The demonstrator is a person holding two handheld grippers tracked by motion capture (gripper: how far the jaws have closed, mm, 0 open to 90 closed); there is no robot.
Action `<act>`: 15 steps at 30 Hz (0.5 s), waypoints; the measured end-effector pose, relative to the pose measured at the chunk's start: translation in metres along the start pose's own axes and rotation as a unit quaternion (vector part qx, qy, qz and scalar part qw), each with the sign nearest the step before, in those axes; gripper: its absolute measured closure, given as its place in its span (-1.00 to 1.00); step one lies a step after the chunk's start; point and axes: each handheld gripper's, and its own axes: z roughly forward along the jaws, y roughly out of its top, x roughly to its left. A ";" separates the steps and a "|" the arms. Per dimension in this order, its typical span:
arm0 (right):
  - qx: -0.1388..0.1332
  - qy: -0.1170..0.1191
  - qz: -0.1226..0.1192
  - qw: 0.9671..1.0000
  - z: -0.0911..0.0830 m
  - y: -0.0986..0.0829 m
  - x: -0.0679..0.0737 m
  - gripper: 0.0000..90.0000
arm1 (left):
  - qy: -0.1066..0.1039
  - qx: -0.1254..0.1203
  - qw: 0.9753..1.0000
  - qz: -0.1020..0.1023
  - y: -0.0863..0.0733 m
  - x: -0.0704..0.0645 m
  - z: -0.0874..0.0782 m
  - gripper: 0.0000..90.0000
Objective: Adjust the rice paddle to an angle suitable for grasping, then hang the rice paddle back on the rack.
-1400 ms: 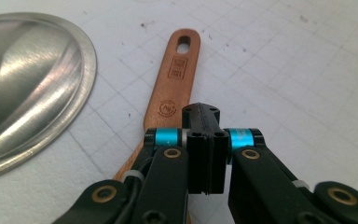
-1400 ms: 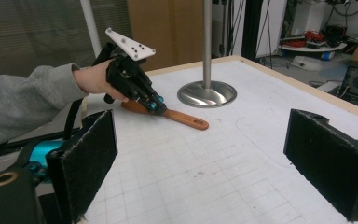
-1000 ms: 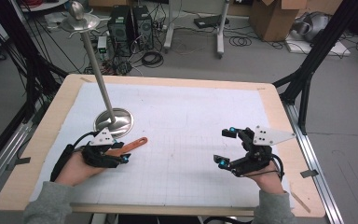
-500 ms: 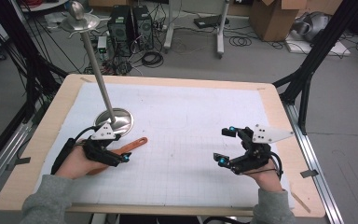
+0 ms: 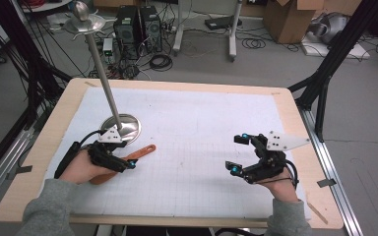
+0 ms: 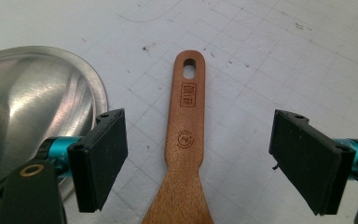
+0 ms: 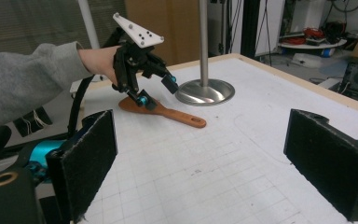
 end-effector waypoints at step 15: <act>0.005 0.000 0.002 1.000 -0.004 -0.003 0.003 -0.81 | -0.016 0.016 1.000 0.003 0.000 0.006 0.010 -0.56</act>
